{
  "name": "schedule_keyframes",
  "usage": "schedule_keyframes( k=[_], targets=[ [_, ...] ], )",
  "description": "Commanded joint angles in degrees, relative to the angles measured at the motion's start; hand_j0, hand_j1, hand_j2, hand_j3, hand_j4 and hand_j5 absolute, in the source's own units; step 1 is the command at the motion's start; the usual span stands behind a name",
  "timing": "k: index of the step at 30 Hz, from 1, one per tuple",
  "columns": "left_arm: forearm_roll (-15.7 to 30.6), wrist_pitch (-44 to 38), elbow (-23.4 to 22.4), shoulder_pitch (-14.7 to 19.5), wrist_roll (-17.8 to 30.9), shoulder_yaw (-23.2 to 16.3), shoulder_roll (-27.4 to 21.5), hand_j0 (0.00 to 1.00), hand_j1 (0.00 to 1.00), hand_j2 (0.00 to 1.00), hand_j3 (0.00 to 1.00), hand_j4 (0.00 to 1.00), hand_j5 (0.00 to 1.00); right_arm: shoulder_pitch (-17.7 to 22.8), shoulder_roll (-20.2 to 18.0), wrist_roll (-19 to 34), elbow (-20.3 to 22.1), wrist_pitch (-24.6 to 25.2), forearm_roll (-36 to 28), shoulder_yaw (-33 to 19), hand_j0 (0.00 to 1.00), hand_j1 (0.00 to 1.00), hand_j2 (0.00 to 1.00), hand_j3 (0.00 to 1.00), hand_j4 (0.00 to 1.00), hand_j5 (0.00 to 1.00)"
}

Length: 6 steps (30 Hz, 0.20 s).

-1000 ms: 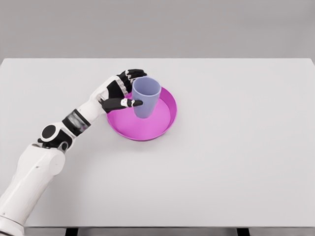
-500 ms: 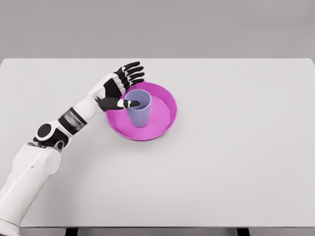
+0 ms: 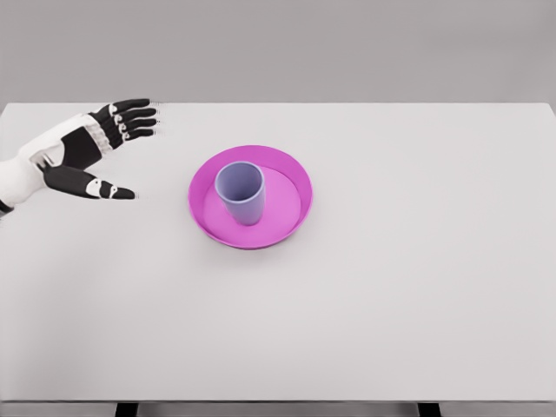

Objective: Flip the cup with left arm and place it on the plate

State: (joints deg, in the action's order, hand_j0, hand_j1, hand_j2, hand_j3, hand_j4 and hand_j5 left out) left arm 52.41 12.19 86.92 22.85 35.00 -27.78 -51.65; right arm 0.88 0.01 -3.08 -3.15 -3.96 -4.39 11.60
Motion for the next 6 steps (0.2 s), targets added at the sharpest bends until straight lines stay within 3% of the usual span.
schedule_keyframes(
  k=[1, 6],
  targets=[
    [1.5, 0.1, 1.8, 0.0, 0.0, -0.2, -4.9, 1.00, 1.00, 1.00, 1.00, 1.00, 1.00, 0.1, 0.0, 0.0, 0.0, 0.0, 0.0, 0.0, 1.00, 1.00, 1.00, 1.00, 1.00, 1.00],
    [1.6, 0.2, 1.8, -0.1, 0.0, -0.1, -4.1, 1.00, 1.00, 1.00, 1.00, 1.00, 1.00, 0.0, 0.0, 0.0, 0.0, 0.0, 0.0, 0.0, 1.00, 1.00, 1.00, 1.00, 1.00, 1.00]
  ],
)
